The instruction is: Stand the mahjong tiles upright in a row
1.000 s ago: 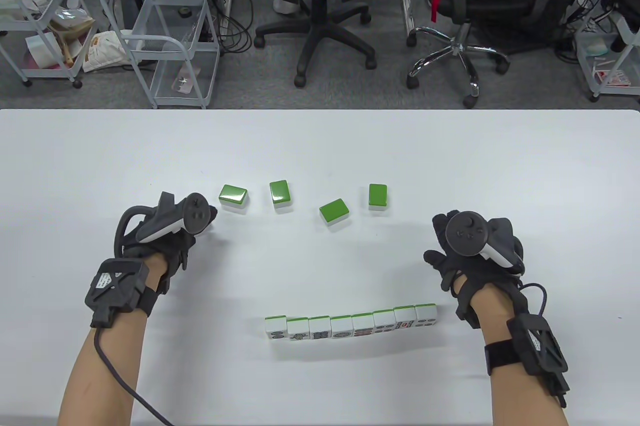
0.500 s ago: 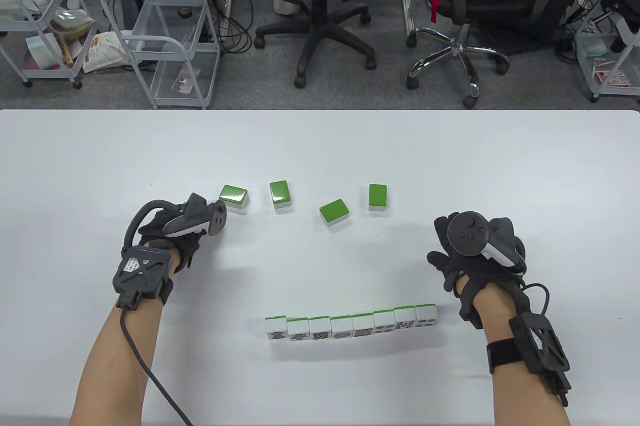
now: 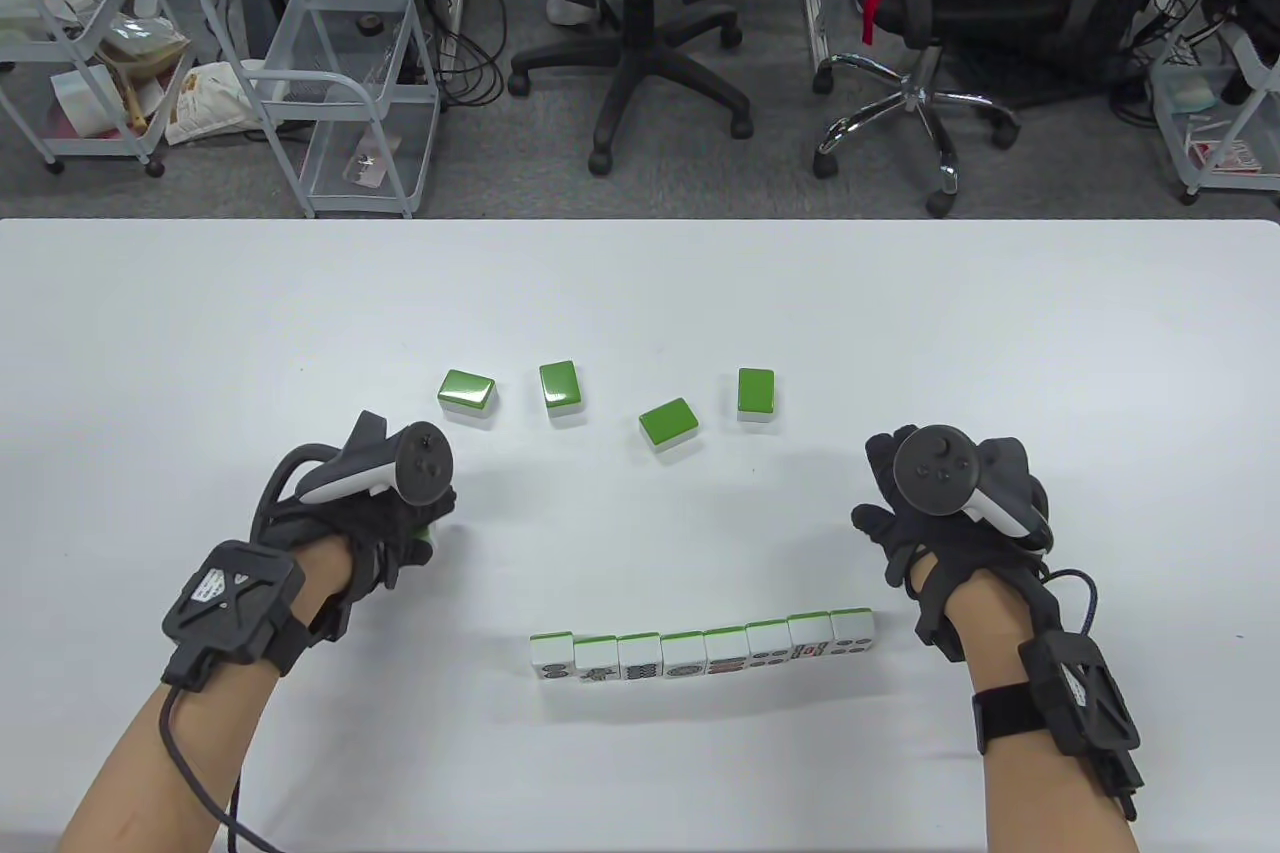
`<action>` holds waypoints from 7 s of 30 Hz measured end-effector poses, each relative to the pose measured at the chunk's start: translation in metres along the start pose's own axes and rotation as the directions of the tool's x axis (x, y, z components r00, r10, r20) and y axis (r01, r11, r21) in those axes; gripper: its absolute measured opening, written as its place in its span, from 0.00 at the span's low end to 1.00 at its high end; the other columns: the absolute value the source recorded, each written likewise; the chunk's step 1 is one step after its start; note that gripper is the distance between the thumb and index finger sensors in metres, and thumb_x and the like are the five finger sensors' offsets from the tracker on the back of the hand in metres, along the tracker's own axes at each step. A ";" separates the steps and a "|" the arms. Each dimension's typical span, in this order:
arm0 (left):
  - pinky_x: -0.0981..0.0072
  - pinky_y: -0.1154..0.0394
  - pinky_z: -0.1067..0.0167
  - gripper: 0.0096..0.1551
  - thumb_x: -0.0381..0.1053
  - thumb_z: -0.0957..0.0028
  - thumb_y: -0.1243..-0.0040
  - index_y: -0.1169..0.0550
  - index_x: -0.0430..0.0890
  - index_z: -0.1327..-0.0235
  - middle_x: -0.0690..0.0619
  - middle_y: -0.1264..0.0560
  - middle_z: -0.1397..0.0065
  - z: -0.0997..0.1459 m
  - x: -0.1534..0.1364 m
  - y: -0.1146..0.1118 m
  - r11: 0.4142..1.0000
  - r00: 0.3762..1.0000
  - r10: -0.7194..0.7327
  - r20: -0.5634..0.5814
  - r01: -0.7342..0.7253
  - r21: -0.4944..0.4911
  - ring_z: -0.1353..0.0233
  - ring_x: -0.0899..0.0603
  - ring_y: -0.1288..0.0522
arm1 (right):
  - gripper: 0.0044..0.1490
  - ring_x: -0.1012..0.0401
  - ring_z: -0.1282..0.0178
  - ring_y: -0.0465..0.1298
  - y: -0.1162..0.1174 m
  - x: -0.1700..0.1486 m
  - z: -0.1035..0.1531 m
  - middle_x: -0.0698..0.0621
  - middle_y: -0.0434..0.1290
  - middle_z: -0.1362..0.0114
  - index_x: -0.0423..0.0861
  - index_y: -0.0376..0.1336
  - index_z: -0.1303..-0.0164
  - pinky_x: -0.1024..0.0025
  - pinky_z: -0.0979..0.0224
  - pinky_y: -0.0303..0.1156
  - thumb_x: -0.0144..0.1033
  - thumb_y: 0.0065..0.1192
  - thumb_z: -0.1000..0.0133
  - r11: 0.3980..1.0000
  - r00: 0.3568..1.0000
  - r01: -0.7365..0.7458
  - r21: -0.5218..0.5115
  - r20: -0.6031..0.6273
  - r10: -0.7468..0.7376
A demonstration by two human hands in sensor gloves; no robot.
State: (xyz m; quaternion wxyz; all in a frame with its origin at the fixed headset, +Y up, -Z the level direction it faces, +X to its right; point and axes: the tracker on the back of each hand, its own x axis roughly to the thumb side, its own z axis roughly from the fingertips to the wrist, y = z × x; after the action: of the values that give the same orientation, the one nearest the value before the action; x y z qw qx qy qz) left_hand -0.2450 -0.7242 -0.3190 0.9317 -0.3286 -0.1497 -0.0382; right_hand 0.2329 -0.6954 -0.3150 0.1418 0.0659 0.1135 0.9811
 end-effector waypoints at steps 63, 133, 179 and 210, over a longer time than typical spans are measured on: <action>0.51 0.23 0.38 0.53 0.77 0.75 0.56 0.46 0.60 0.31 0.55 0.39 0.21 -0.130 -0.005 0.073 0.977 0.797 0.090 -0.597 0.045 0.208 0.38 0.48 0.16 | 0.49 0.28 0.25 0.46 0.000 -0.004 0.005 0.34 0.45 0.21 0.41 0.48 0.29 0.27 0.32 0.51 0.50 0.58 0.57 0.997 0.997 0.066 0.038 0.029 -0.067; 0.45 0.33 0.29 0.46 0.66 0.65 0.47 0.44 0.58 0.31 0.55 0.38 0.21 0.035 0.016 0.006 0.947 0.972 0.223 -0.071 -0.199 0.252 0.24 0.42 0.27 | 0.49 0.27 0.25 0.47 0.002 0.004 0.006 0.33 0.46 0.21 0.39 0.48 0.29 0.27 0.32 0.52 0.48 0.59 0.57 0.995 0.997 0.058 0.081 0.040 -0.061; 0.37 0.48 0.25 0.52 0.72 0.69 0.50 0.52 0.61 0.30 0.53 0.57 0.18 0.003 -0.013 0.003 0.898 0.909 0.342 -0.237 -0.241 0.369 0.16 0.34 0.52 | 0.53 0.41 0.30 0.71 0.042 0.095 -0.183 0.46 0.56 0.22 0.50 0.49 0.31 0.40 0.35 0.69 0.45 0.74 0.63 0.902 0.919 -0.391 0.183 0.036 0.392; 0.37 0.48 0.25 0.52 0.72 0.68 0.50 0.52 0.61 0.30 0.53 0.57 0.18 0.008 -0.009 -0.004 0.896 0.908 0.351 -0.229 -0.254 0.363 0.16 0.35 0.52 | 0.52 0.42 0.45 0.81 0.043 -0.012 0.004 0.29 0.61 0.29 0.32 0.54 0.33 0.42 0.40 0.74 0.31 0.75 0.66 0.716 0.999 -0.031 0.698 0.049 -0.005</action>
State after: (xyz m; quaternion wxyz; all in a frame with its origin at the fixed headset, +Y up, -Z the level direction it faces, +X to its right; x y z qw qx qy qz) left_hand -0.2562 -0.7221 -0.3134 0.9790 -0.1806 0.0373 0.0863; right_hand 0.2341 -0.7380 -0.3024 0.1024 0.1385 0.4713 0.8650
